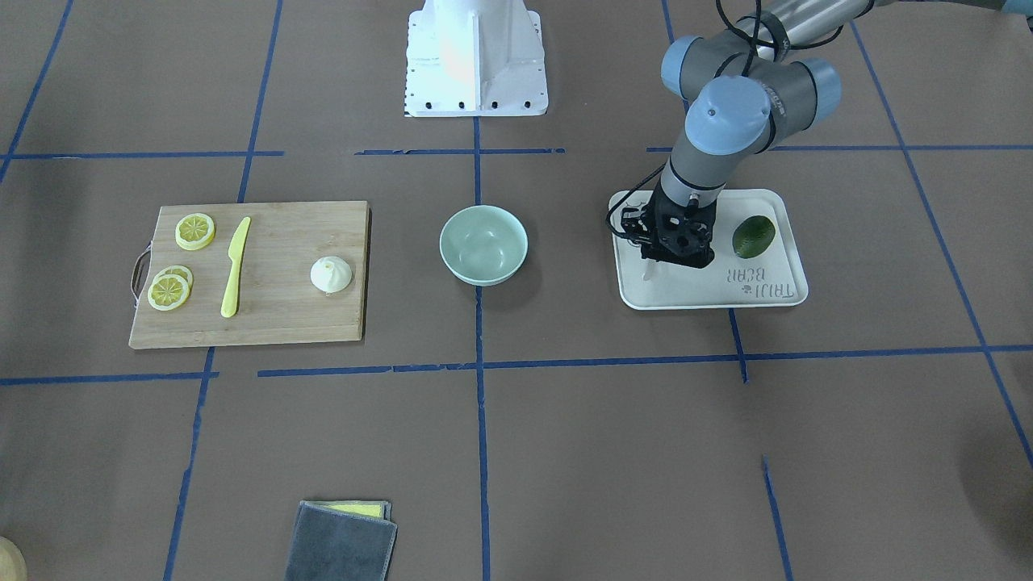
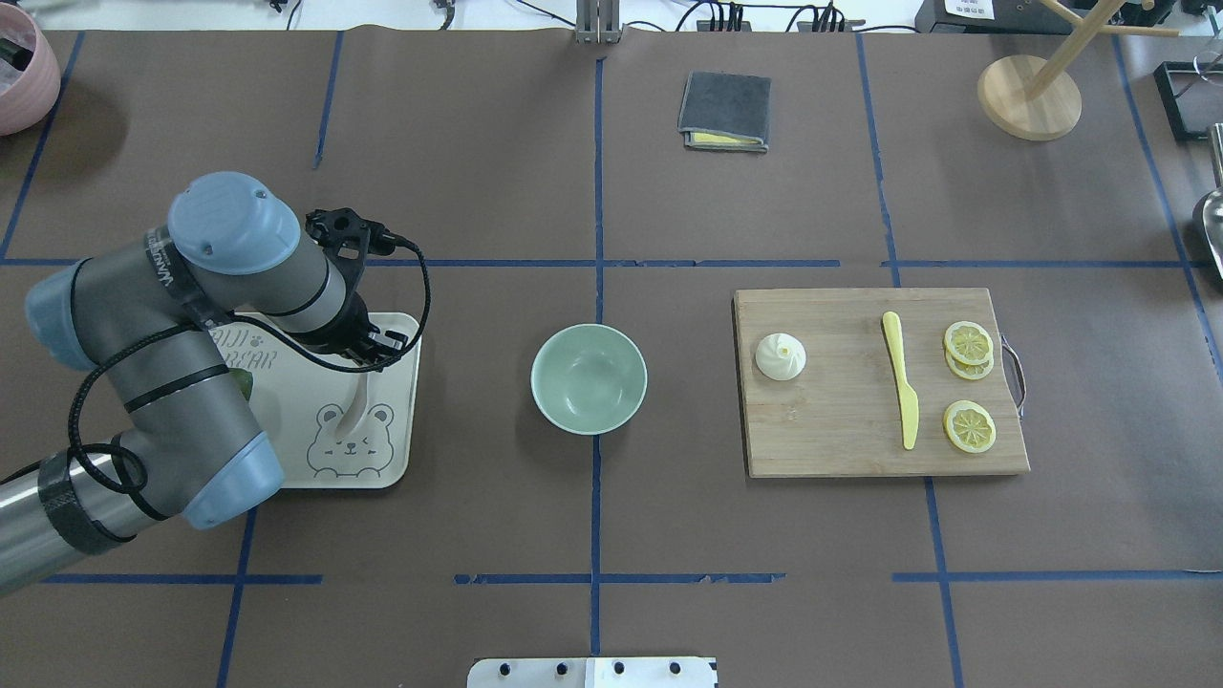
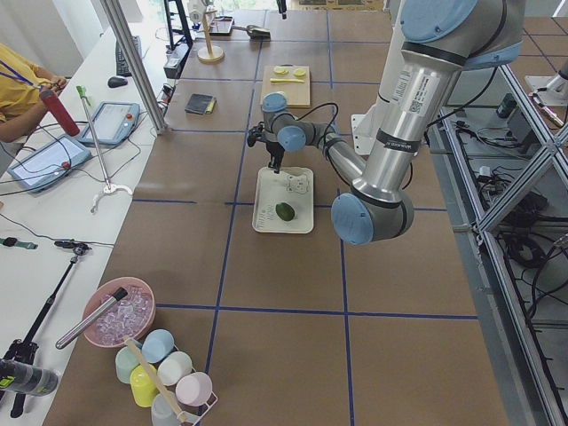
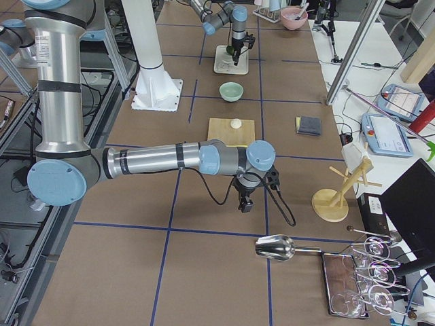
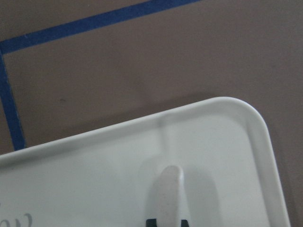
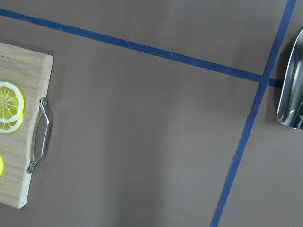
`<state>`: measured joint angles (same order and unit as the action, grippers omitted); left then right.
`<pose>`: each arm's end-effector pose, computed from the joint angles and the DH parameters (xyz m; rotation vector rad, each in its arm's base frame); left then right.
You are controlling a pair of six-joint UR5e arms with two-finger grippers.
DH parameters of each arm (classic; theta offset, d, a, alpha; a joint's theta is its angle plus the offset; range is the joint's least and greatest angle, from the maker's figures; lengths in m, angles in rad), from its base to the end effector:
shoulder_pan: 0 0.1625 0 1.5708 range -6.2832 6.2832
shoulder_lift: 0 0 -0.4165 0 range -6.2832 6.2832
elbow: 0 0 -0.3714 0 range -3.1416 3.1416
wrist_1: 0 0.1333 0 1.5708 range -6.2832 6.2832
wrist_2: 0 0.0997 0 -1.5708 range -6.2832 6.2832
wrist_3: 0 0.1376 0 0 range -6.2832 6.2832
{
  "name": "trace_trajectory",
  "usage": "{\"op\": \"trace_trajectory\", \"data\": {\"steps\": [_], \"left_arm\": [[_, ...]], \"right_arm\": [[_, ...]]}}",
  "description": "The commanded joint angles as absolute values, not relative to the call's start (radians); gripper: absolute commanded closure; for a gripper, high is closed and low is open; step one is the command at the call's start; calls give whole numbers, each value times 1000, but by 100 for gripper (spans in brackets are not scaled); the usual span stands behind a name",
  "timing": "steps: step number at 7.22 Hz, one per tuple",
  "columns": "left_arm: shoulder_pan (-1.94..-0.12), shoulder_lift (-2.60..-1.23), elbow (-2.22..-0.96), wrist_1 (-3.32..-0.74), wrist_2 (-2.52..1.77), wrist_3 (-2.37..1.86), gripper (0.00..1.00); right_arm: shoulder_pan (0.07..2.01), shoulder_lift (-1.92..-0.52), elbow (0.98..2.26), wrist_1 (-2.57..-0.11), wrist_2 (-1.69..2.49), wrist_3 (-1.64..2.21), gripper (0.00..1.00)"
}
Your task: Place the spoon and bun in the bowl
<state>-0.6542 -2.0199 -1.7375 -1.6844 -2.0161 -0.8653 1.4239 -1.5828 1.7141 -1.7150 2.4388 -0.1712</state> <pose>0.4637 -0.4489 0.3493 0.1202 0.8257 0.2106 -0.0396 -0.4609 0.6206 -0.0015 -0.8714 -0.2922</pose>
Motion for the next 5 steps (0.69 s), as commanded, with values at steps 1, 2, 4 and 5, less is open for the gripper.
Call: {"op": "trace_trajectory", "data": {"steps": [1,2,4,5], "left_arm": [[-632,-2188,-1682,-1724,-2017,-1001,100],[-586,-2242,-1604,-1859,-2014,-1105,100],[-574,-2302,-1539,-1986,-2011,-1173,100],[-574,-2312,-1543,-1988,-2013,-1173,100]], "right_arm": [[1422,-1582,1715,-1715,2480,-172,0],[1408,-1578,1717,-1715,2494,-170,0],[1394,-1574,1720,-1713,2496,-160,0],[1393,-1574,1724,-1713,2497,-155,0]]}}
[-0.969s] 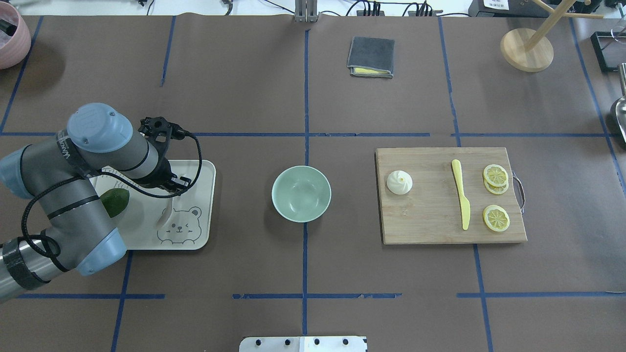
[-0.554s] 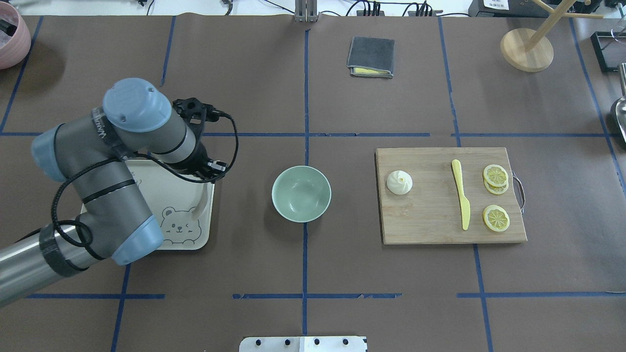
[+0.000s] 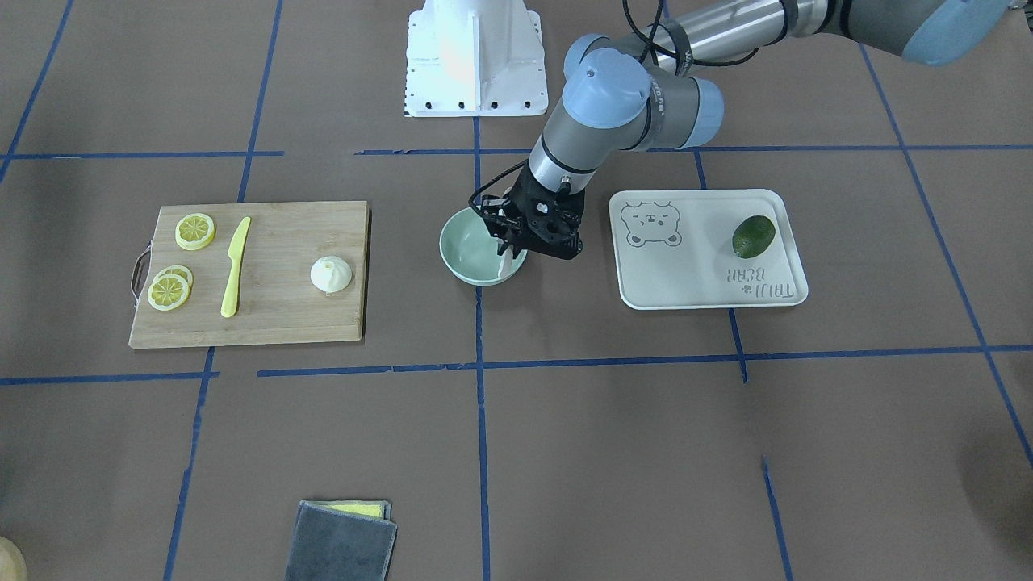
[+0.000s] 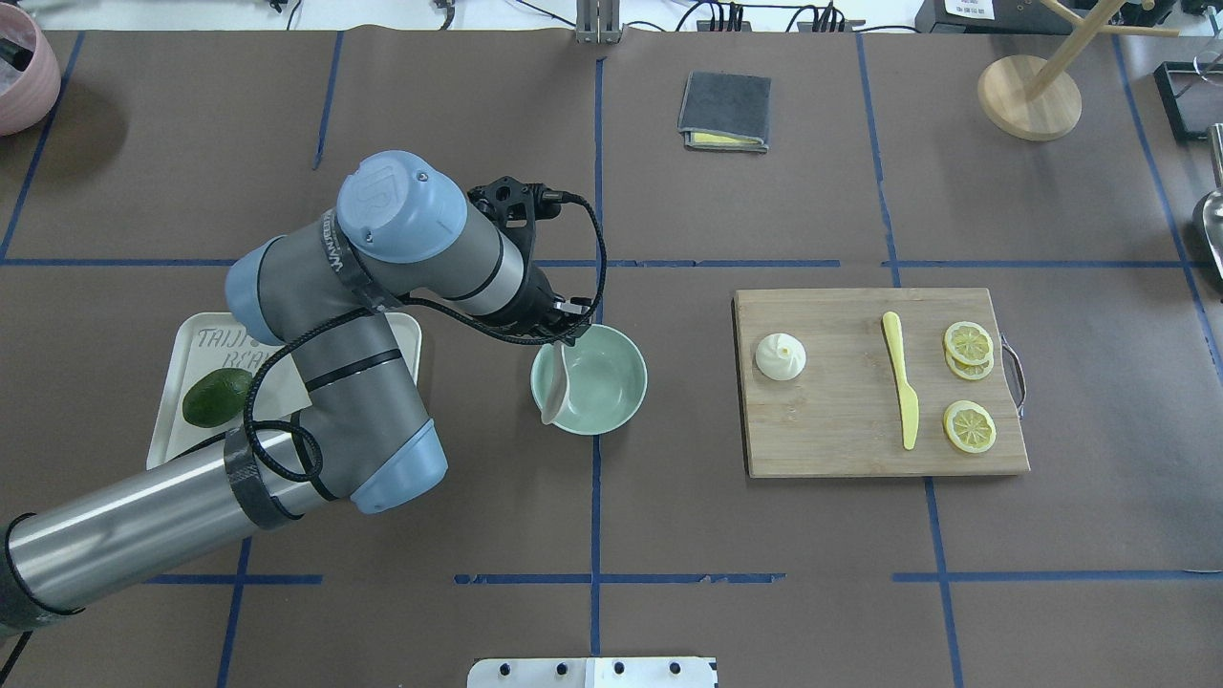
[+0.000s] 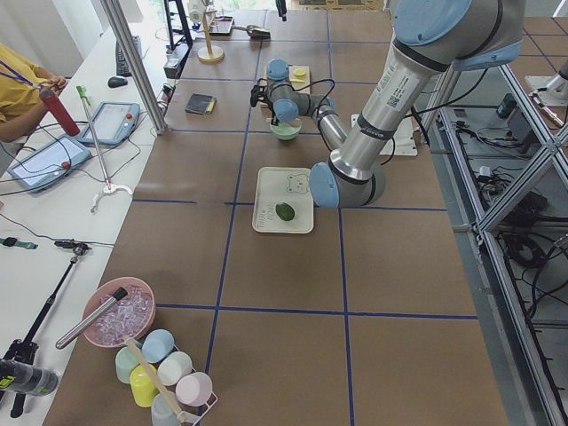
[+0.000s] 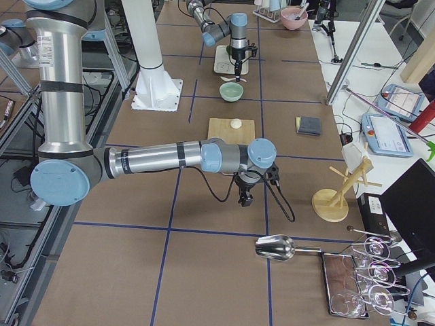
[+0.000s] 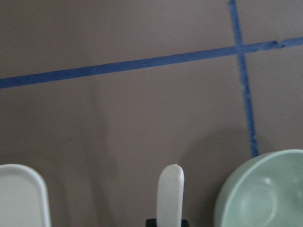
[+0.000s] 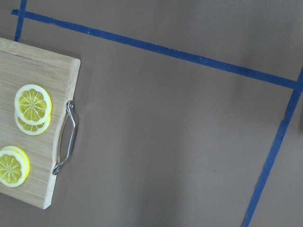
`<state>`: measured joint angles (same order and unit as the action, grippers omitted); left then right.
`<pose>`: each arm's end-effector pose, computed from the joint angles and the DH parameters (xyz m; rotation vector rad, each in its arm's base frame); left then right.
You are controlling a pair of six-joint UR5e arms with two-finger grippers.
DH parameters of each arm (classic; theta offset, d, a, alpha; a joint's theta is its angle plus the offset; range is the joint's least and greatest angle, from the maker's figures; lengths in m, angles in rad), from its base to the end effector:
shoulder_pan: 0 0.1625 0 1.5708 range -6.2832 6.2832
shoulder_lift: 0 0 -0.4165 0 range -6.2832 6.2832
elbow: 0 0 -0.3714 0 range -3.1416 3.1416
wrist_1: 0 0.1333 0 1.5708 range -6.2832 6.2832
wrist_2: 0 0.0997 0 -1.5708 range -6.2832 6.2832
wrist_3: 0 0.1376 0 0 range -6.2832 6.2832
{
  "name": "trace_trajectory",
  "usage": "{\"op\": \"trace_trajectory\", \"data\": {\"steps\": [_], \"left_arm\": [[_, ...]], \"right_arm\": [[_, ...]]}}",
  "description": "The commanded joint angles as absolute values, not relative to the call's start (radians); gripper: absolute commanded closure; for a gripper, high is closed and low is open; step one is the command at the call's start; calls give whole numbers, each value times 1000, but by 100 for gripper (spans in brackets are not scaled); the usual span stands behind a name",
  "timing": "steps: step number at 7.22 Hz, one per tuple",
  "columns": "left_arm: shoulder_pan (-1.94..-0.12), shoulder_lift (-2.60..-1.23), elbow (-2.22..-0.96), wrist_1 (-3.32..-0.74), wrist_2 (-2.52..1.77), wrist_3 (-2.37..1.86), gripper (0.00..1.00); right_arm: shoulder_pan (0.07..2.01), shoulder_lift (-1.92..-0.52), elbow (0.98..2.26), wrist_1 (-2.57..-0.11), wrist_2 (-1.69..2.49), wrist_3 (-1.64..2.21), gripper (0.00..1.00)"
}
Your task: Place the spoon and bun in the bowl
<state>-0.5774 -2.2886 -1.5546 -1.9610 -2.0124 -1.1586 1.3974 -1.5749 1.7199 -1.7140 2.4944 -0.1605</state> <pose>0.5576 -0.4521 0.2054 0.1603 1.1302 0.0941 -0.0572 -0.4627 0.6081 -0.0043 -0.9277 -0.3106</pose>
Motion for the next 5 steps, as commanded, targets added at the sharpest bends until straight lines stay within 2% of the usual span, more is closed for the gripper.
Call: {"op": "trace_trajectory", "data": {"steps": [1,4,5], "left_arm": [[-574,-2330,-1534,-1990,-2011,-1172,100],[-577,-2322,-1490,-2052,-1973,-1166,98],[-577,-2322,-1483,-2052,-1958,-1164,50]], "right_arm": [[1385,-1572,1724,-1713,2497,-155,0],[1338,-1557,1723,-1713,2496,-112,0],[1332,-1555,1721,-1707,2496,-106,0]]}}
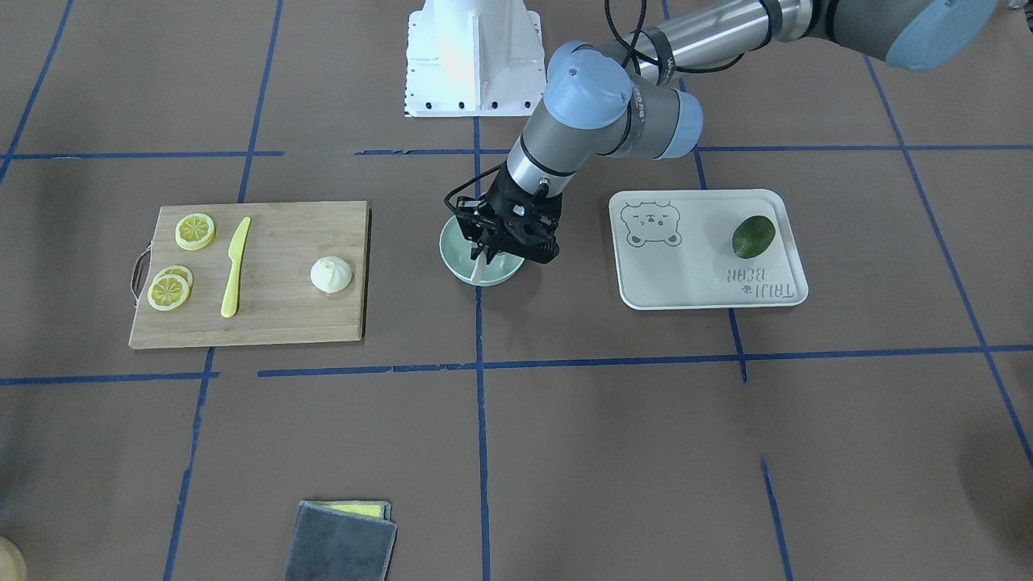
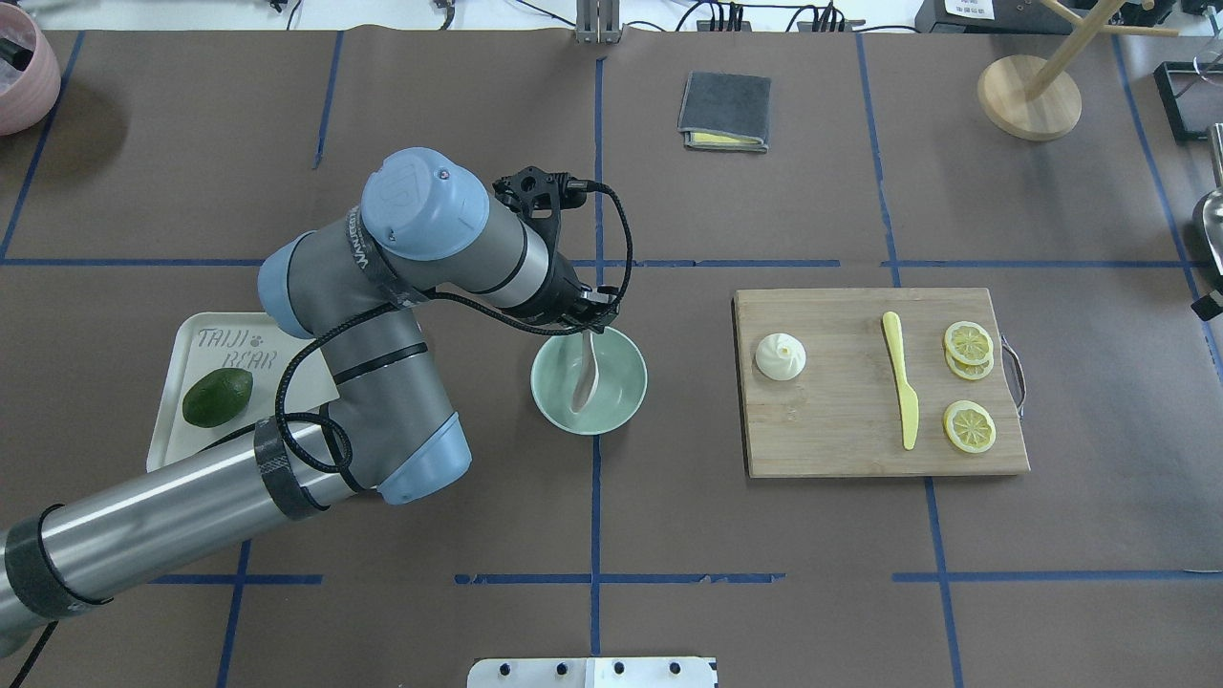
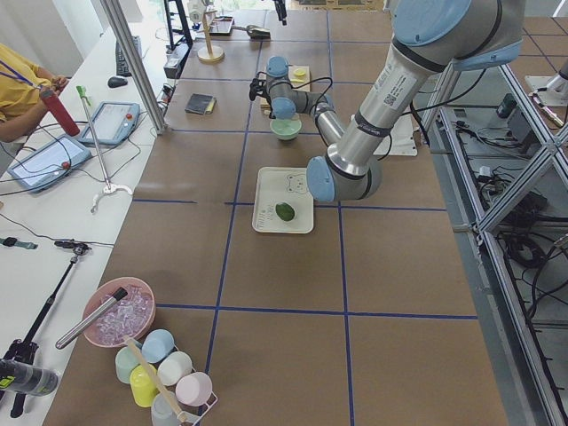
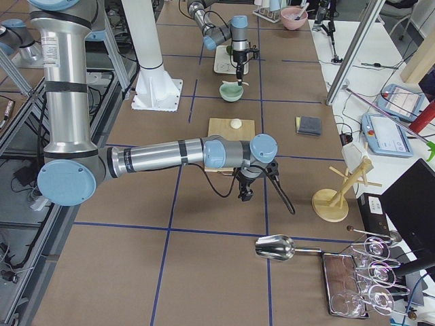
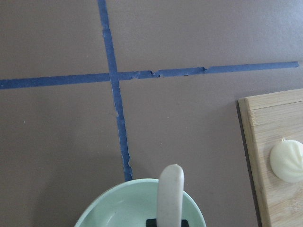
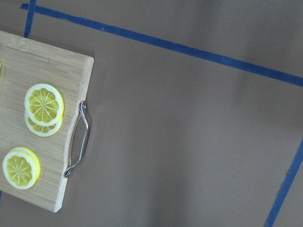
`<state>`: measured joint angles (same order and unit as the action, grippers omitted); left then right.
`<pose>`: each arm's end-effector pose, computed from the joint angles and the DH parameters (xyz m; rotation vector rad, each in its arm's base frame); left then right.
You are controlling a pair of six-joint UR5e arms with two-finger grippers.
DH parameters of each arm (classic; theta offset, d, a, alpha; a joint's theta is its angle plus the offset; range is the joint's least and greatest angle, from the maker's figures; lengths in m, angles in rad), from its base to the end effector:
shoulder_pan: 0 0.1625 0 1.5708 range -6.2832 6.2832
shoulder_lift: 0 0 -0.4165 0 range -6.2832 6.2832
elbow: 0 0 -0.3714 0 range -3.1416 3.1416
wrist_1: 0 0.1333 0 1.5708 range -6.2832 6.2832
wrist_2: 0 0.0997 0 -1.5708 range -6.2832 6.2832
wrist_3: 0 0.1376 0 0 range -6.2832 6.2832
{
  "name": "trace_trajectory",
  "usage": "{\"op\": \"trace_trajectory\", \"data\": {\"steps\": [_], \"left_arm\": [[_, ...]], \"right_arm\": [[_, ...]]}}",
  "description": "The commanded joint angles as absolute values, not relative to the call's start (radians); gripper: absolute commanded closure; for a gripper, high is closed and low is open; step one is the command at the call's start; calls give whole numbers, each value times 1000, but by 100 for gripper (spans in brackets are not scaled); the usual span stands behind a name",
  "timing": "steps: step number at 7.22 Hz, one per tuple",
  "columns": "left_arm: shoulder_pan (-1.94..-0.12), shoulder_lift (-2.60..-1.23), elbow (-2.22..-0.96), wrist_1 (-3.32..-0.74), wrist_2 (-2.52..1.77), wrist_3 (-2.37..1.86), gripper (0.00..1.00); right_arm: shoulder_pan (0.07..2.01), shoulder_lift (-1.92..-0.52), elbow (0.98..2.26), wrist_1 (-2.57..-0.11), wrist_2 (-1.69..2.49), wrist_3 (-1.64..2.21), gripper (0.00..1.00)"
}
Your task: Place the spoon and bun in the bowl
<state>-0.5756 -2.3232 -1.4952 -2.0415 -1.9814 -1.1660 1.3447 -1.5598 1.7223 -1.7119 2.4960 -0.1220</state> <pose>0.5698 -0.4632 0.1949 0.2104 1.1662 0.0852 -0.0831 -0.4658 0.5995 -0.0285 -0.9296 -0.3327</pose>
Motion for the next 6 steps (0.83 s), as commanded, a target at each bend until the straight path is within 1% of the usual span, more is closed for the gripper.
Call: {"op": "trace_trajectory", "data": {"steps": [1,2,3,4,5,6], "left_arm": [[-578,-2321,-1483,-2052,-1957,-1163,34],[-581,-2321,-1485,-2051,-1957,-1160,24],[-601,-2309,-1489,-2046,-1954,-1148,25],[-621,-2227,-1547,-2040,-1957,-1055,25],[-661,-2150,-1607,-2039,-1960,-963,24],[-684,-2108,-1644,-2036,-1962,-912,24]], "right_arm": [[1328,-1555,1718,-1688,2494,-95,0],[1309,-1552,1726,-1686,2494,-53,0],[1290,-1533,1727,-1678,2496,-4,0],[1254,-1523,1738,-1584,2494,118,0],[1189,-1522,1750,-1421,2484,335,0],[1090,-1516,1753,-1267,2398,547,0]]}}
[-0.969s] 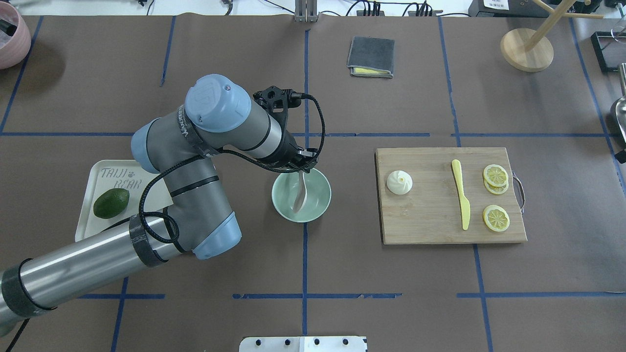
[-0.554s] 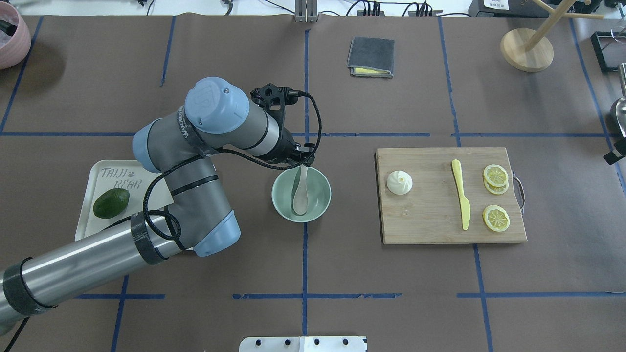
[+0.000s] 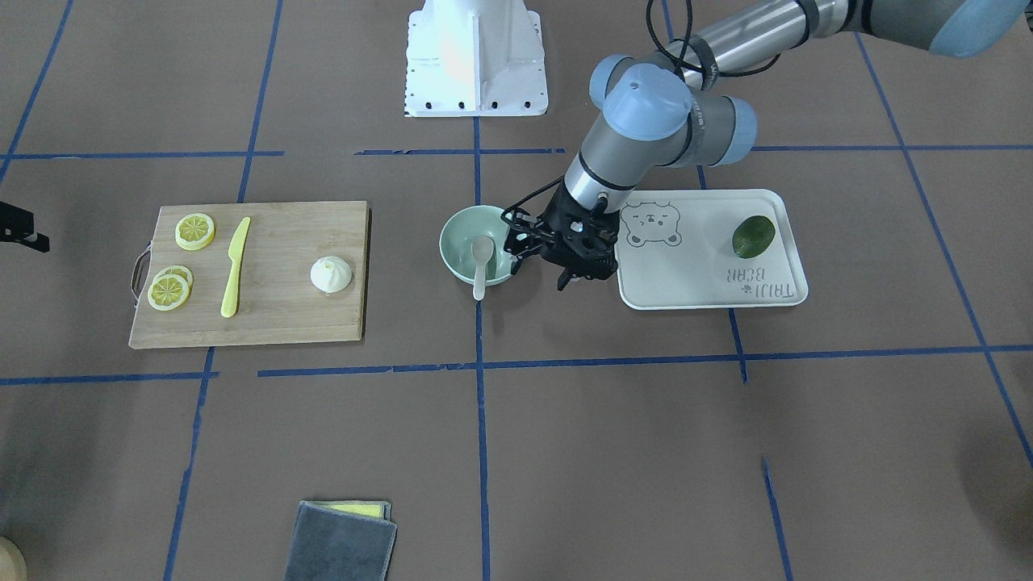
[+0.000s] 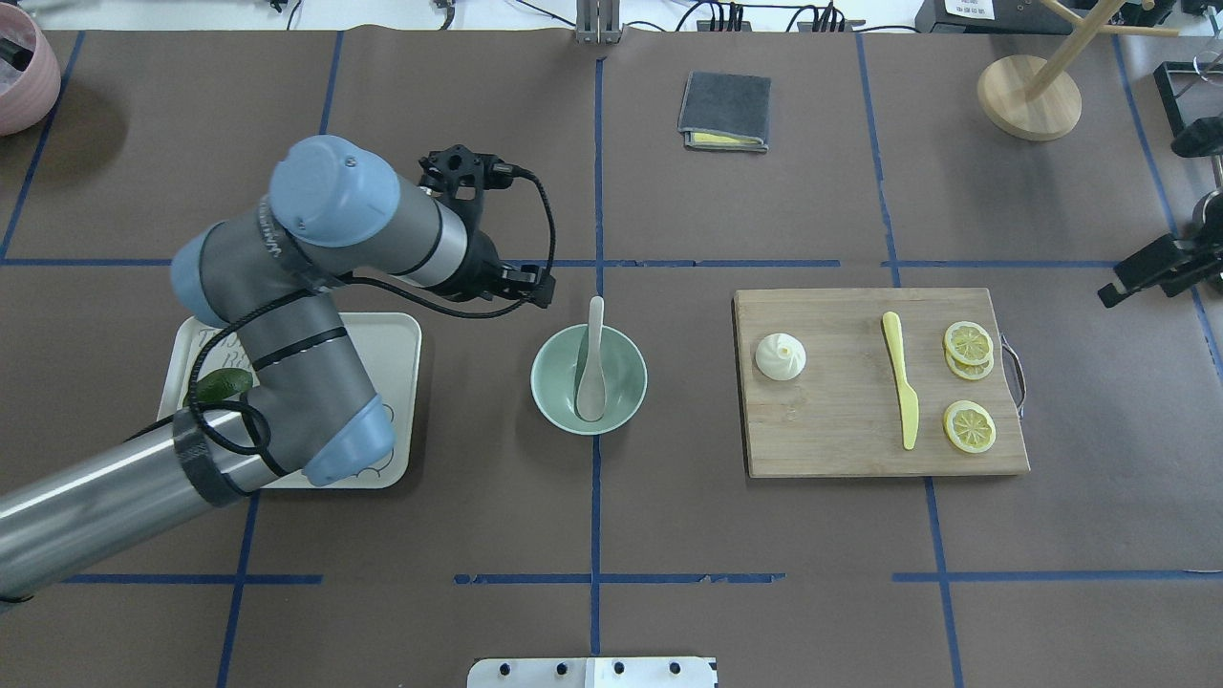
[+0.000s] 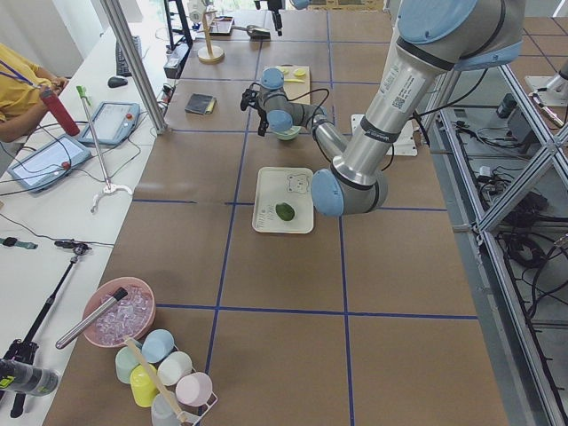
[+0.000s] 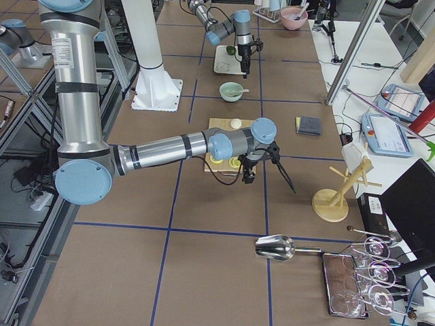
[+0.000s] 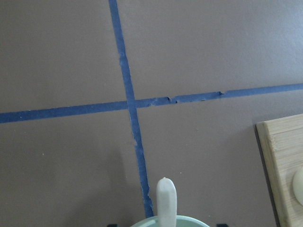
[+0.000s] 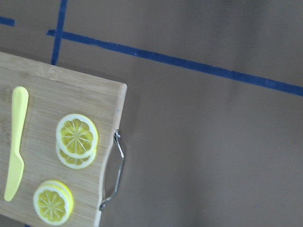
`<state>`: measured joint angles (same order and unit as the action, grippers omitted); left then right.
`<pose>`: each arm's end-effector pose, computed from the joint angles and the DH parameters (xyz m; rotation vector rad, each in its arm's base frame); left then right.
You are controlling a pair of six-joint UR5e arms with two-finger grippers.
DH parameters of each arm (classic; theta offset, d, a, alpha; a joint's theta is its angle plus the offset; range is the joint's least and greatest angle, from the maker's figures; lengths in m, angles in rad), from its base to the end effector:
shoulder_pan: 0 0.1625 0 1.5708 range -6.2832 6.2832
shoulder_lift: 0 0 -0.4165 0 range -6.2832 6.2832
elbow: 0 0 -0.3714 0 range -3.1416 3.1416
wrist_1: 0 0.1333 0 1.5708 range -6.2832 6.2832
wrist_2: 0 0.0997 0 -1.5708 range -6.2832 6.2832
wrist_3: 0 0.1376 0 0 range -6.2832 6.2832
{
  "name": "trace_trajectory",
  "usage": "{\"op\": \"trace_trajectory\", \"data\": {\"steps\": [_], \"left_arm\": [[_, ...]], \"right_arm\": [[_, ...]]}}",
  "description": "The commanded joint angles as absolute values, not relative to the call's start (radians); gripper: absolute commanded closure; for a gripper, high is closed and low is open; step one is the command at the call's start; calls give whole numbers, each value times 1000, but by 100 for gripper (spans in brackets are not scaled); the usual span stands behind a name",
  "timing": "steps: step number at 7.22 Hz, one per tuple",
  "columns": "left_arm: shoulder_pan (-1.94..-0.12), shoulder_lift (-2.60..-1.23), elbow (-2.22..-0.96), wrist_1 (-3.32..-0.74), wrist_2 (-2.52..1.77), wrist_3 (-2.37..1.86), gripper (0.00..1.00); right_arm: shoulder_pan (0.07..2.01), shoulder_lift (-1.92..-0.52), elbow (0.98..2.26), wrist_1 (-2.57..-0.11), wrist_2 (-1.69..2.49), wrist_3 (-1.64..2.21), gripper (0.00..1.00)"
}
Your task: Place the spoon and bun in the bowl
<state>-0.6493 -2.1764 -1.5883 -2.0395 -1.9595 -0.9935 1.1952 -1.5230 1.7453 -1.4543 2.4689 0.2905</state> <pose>0.5066 -0.4865 0.2584 0.3343 1.0808 0.1479 -0.1612 -0.4789 0.5444 0.0076 -0.9449 -0.2308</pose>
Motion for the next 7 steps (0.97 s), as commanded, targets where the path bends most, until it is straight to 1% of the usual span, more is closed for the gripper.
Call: {"op": "trace_trajectory", "data": {"steps": [1,2,3,5,7], "left_arm": [[-696,-2083,-1666,-2037,-1962,-894,25],[-698,-2047,-1718,-2037,-1965,-887,25],[-698,-2045,-1732,-2039,-1962,-887,24],[-696,-2046,-1730,-2040,-1960,-888,24],[-696,-2051,-1733,-2039,-1957,-897,24]], "right_arm": [[949,-1488,1758,-1185,2247,728,0],[819,-1435,1785,-1189,2136,893,0],[734,-1366,1787,-1199,2061,1061,0],[674,-1292,1787,-1227,2015,1137,0],[643,-1260,1779,-1239,1951,1190,0]]}}
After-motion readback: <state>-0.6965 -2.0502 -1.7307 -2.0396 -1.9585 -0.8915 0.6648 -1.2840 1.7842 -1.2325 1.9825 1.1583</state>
